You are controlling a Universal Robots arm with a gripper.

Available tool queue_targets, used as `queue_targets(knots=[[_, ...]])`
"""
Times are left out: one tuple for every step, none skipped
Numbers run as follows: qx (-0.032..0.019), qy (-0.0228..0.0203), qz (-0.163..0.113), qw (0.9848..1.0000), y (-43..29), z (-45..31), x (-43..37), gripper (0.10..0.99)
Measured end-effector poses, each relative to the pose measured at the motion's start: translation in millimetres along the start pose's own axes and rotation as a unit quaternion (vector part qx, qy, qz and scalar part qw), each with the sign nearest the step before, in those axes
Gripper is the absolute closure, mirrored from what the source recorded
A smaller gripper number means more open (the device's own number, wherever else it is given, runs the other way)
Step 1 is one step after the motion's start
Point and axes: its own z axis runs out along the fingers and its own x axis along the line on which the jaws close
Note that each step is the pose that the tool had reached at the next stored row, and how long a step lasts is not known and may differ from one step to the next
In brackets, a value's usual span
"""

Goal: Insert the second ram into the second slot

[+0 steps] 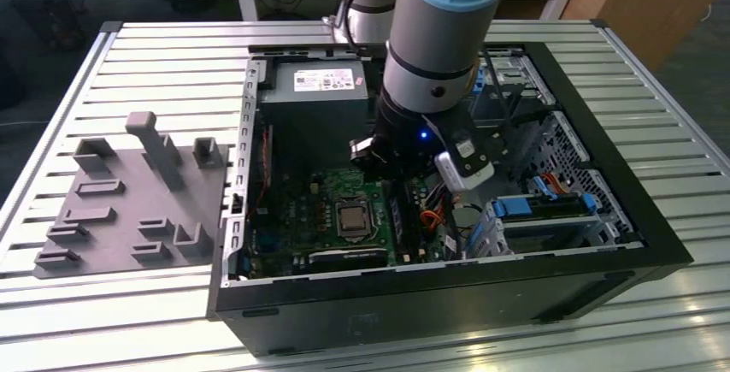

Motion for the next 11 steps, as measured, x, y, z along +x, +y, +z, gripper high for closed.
queue_targets(knots=[[-0.0003, 0.0001, 0.0, 1.0, 0.0, 0.5, -1.2, 0.969], [-0.0005, 0.0003, 0.0, 1.0, 0.0, 1.2, -2.1, 0.969], [-0.0005, 0.0006, 0.0, 1.0, -0.1, 2.1, -2.2, 0.969], [-0.0005, 0.0008, 0.0, 1.0, -0.1, 3.3, -2.2, 0.969], [-0.0005, 0.0011, 0.0, 1.0, -0.2, 4.3, -2.2, 0.969], [-0.0005, 0.0013, 0.0, 1.0, -0.2, 5.1, -2.3, 0.969], [-0.0005, 0.0017, 0.0, 1.0, -0.2, 5.8, -2.5, 0.969], [-0.0005, 0.002, 0.0, 1.0, -0.2, 6.4, -3.2, 0.969], [-0.0004, 0.0022, 0.0, 1.0, -0.3, 6.7, -3.9, 0.969], [-0.0004, 0.0022, 0.0, 1.0, -0.3, 6.9, -4.5, 0.969], [-0.0005, 0.0023, 0.0, 1.0, -0.3, 7.4, -5.0, 0.969]])
